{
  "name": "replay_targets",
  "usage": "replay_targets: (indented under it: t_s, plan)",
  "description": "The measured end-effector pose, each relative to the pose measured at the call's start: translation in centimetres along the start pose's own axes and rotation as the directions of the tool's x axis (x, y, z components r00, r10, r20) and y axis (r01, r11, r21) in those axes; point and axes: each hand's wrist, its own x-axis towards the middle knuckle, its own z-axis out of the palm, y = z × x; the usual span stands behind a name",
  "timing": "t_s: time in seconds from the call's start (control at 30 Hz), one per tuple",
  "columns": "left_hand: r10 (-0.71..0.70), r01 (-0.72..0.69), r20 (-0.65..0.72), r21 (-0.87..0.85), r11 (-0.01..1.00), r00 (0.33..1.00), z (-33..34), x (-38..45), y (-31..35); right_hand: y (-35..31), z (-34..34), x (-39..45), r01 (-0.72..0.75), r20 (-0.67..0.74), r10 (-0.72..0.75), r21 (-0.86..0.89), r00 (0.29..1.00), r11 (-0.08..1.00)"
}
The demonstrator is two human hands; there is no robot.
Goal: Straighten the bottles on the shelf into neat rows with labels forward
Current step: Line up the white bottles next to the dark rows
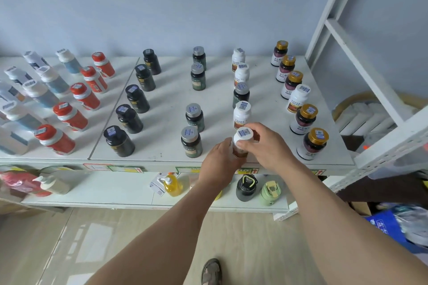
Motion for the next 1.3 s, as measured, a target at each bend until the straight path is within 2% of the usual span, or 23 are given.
replay_targets:
  t_s: [0.1, 0.2, 0.37, 0.53, 0.77, 0.83, 0.93, 1.0, 1.07, 1.17, 1.3]
  plan:
    - [-0.012, 0.024, 0.101, -0.124, 0.992, 0.995, -1.3, 0.2, 0.0, -0.8, -1.0, -0.1, -0.004, -0.007, 0.004, -0.01, 1.0, 1.0]
    - [0.041, 0.015, 0.222, -0.244, 0.97, 0.974, -2.8, 0.4, -0.3, -1.6, -1.8, -0.6, -0.018, -0.035, 0.018, -0.002, 0.999, 1.0]
    - [0.107, 0.089, 0.377, -0.468, 0.879, 0.92, -4.0, 0.2, -0.2, -2.7, -2.5, -1.3, -0.054, -0.068, 0.055, 0.011, 0.996, 0.998]
    - [0.095, 0.145, 0.419, -0.504, 0.851, 0.903, -4.6, 0.3, 0.0, -3.1, -2.3, -1.5, -0.08, -0.086, 0.082, 0.033, 0.993, 0.996]
    - [0.081, 0.157, 0.44, -0.478, 0.864, 0.894, -4.9, 0.7, 0.6, -3.1, -2.6, -0.9, -0.073, -0.094, 0.077, 0.046, 0.993, 0.996]
    - [0.061, 0.112, 0.402, -0.393, 0.913, 0.913, -4.9, 0.9, 0.8, -2.9, -2.6, -0.6, -0.068, -0.085, 0.072, 0.048, 0.994, 0.997]
    - [0.044, -0.037, 0.275, -0.031, 0.999, 0.961, -5.4, 1.1, 1.1, -2.4, -2.4, -0.5, -0.058, -0.074, 0.061, 0.053, 0.995, 0.997]
    - [0.123, -0.187, 0.243, 0.263, 0.946, 0.962, -5.6, 1.2, 1.2, -1.9, -2.0, -0.4, -0.055, -0.056, 0.058, 0.056, 0.997, 0.997]
    - [0.214, -0.306, 0.249, 0.433, 0.848, 0.945, -5.5, 1.4, 0.9, -1.4, -1.5, -0.4, -0.06, -0.031, 0.063, 0.067, 0.998, 0.996]
    - [0.27, -0.357, 0.24, 0.501, 0.788, 0.932, -5.5, 1.8, 0.6, -0.8, -0.7, -0.5, -0.063, -0.008, 0.064, 0.111, 0.998, 0.992]
    - [0.272, -0.365, 0.249, 0.518, 0.774, 0.93, -5.6, 2.4, 0.4, -0.3, 0.3, -0.6, -0.073, -0.013, 0.075, 0.113, 0.997, 0.991]
